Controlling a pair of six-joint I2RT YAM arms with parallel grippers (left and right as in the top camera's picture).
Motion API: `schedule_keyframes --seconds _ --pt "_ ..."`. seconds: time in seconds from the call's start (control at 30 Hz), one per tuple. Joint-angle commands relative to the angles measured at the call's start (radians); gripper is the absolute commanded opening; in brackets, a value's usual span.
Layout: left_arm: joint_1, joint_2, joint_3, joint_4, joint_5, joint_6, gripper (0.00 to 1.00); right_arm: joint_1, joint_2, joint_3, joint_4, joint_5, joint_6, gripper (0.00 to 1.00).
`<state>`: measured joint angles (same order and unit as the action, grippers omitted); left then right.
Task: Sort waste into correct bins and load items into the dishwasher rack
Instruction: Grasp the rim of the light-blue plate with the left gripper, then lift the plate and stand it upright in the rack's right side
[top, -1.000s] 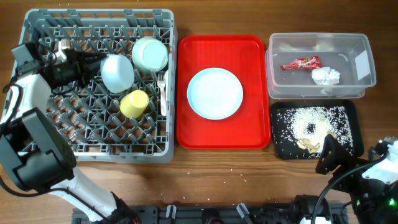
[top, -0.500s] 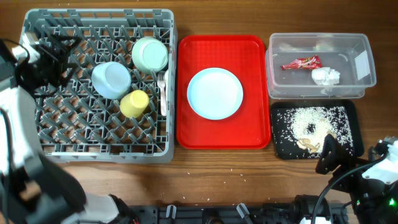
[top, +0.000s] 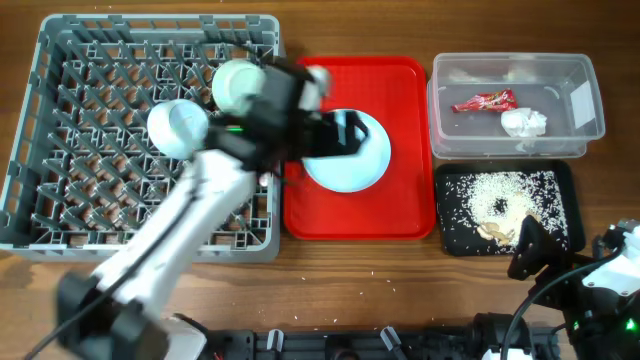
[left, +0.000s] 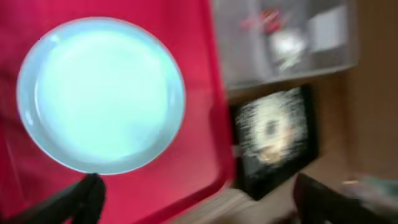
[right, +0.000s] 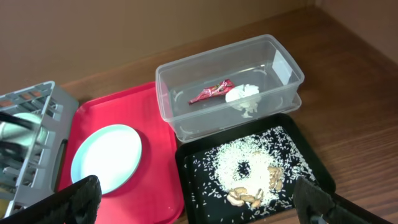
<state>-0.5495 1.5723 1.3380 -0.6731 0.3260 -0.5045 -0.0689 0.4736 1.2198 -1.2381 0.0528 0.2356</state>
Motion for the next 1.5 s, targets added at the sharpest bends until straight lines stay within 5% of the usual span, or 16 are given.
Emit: schedule_keyframes --seconds 0.0,0.1,0.23,0.93,1.0,1.1,1.17,1.33,1.47 --pt "-0.132 0.149 -0.003 0.043 -0.274 0.019 0.86 -0.002 -0.006 0.002 0.002 0.006 0.011 1.0" --pt "-0.203 0.272 -0.003 0.106 -0.38 0.019 0.61 -0.002 -0.006 0.002 0.002 0.006 0.011 1.0" --pt "-0.219 0.35 -0.003 0.132 -0.424 0.019 0.57 -0.002 -0.006 0.002 0.002 0.006 0.011 1.0" --pt "-0.344 0.535 -0.003 0.378 -0.54 0.03 0.52 -0.002 -0.006 0.002 0.002 0.006 0.011 1.0" --pt "-0.344 0.553 -0.003 0.374 -0.535 0.029 0.47 -0.002 -0.006 0.002 0.002 0.006 0.011 1.0" --pt "-0.345 0.568 -0.003 0.347 -0.533 0.029 0.12 -0.002 -0.006 0.002 0.002 0.006 0.01 0.99" --pt "-0.345 0.567 -0.003 0.344 -0.534 0.03 0.04 -0.002 -0.006 0.002 0.002 0.006 0.011 1.0" --pt "-0.343 0.449 -0.003 0.323 -0.664 0.066 0.04 -0.002 -0.006 0.002 0.002 0.006 0.011 1.0" --pt "-0.343 0.116 0.005 0.231 -0.555 0.076 0.04 -0.002 -0.006 0.002 0.002 0.006 0.011 1.0"
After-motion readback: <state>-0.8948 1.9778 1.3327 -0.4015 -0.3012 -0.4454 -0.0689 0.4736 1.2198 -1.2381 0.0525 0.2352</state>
